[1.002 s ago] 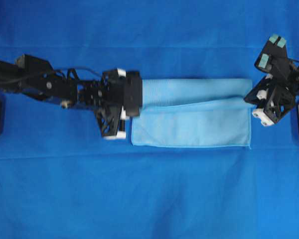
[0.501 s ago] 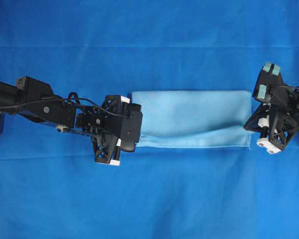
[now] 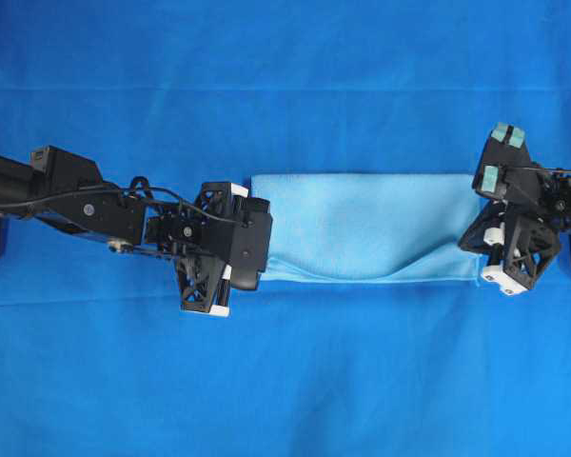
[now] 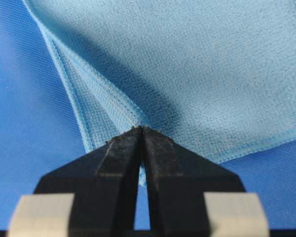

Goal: Fold the light blue towel.
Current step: 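Pull both held corners toward the near edge, folding the towel in half, then release the corners and raise both grippers back toward the far edge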

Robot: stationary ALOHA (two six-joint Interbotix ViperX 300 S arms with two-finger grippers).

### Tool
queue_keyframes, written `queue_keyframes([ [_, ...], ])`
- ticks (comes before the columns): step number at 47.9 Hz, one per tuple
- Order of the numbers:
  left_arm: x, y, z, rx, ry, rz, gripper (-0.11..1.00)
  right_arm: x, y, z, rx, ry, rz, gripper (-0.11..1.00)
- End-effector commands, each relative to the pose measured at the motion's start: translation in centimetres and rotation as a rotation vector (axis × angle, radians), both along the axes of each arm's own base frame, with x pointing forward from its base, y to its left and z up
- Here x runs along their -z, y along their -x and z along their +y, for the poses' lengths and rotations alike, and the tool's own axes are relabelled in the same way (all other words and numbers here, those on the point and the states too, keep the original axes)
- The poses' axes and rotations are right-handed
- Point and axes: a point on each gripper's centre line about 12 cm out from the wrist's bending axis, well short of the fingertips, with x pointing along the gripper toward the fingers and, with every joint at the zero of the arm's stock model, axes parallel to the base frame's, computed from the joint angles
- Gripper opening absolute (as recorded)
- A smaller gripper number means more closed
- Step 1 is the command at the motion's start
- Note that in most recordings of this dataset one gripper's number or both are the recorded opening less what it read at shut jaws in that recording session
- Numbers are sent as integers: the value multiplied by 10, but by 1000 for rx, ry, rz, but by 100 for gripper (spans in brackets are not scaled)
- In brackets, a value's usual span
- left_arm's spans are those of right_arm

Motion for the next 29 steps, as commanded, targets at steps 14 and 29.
queue_keyframes([
  [14, -46, -5, 4, 40, -47, -127, 82, -18, -7, 1, -29, 23, -65, 62],
  [29, -49, -11, 53, -71, -69, -144, 75, -27, -2, -44, 55, 158, -89, 61],
])
